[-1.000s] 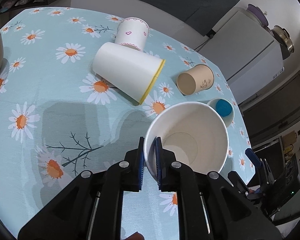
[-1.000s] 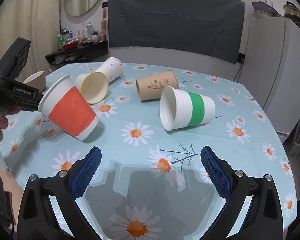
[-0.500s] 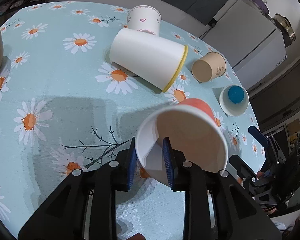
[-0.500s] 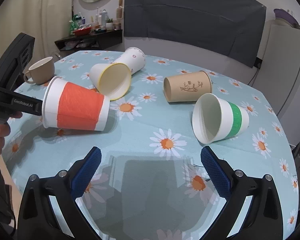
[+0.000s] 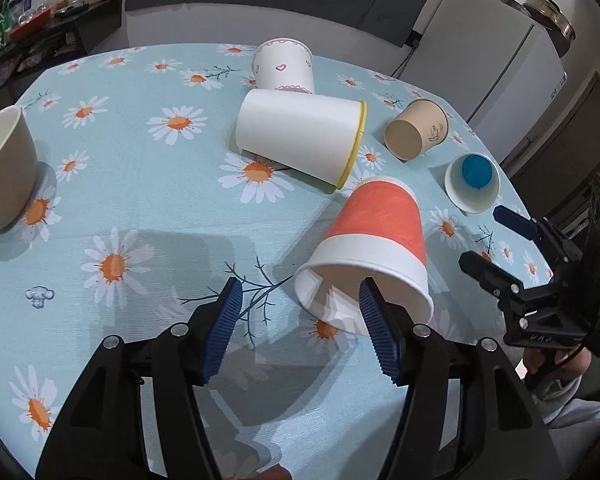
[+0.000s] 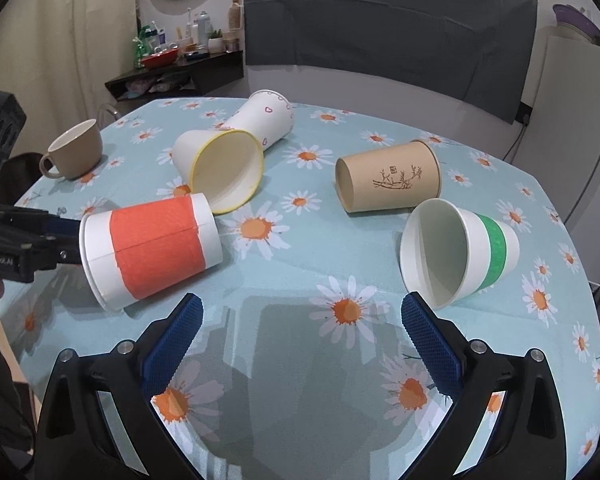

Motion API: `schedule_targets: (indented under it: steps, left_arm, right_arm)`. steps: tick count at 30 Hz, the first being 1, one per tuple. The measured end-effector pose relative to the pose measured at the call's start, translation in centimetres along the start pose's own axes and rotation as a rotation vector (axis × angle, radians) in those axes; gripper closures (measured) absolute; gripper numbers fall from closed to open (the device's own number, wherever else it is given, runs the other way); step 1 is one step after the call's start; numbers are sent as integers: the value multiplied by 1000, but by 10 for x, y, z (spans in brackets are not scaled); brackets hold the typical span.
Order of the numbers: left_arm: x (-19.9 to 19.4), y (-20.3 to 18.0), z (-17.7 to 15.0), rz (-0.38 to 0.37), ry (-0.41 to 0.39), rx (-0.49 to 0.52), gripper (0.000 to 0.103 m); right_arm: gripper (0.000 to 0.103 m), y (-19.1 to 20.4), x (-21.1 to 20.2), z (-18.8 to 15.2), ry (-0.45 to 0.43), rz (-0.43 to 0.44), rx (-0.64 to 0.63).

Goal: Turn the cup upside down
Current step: 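Tilt the cup over, lay it on its side, open the left gripper, then close the right gripper around the body of the lying cup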

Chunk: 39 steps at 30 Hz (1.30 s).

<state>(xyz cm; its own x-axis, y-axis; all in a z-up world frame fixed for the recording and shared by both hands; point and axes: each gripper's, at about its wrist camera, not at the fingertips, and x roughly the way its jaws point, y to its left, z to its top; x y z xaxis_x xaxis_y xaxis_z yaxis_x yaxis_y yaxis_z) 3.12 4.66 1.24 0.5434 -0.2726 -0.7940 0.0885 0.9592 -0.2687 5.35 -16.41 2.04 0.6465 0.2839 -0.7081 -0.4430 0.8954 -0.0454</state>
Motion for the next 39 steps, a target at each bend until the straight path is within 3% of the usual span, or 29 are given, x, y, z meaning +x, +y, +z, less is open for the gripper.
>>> schedule_targets:
  steps: [11,18,20,28,39]
  left_arm:
    - [-9,0,-20,77,-71,109,27]
    - [-11,-4,-31,122,-104,183,22]
    - [-11,-3,-34,119,-113,195,16]
    - [-9,-1,-42,98,-143,217,11]
    - [-10,-1,-49,87,-165,262,7]
  right_arm:
    - [8,1,17,44,137,71,72]
    - [8,2,36,69,300,217,187]
    - [8,7,42,71,345,247,195]
    - [8,15,62,65,472,296,284]
    - [8,15,89,51,592,464,498]
